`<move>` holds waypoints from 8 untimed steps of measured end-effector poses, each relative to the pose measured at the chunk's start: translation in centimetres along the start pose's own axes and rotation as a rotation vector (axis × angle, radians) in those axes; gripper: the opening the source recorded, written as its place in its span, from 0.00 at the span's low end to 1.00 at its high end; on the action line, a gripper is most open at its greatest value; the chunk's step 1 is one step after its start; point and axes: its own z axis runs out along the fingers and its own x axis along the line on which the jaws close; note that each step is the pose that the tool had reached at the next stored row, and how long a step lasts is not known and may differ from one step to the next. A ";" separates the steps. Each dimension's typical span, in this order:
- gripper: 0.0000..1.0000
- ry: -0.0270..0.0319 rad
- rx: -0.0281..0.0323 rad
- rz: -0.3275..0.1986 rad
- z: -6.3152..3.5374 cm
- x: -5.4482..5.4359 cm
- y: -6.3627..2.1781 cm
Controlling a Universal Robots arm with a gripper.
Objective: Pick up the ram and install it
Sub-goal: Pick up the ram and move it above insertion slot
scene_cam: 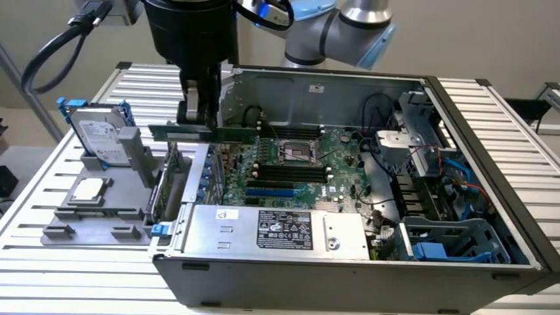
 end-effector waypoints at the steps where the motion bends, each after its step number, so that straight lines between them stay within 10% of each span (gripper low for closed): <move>1: 0.14 0.0006 -0.0001 0.000 0.00 -0.2 -0.25; 8: 0.14 0.0049 -0.0003 0.000 0.35 -2.2 -1.98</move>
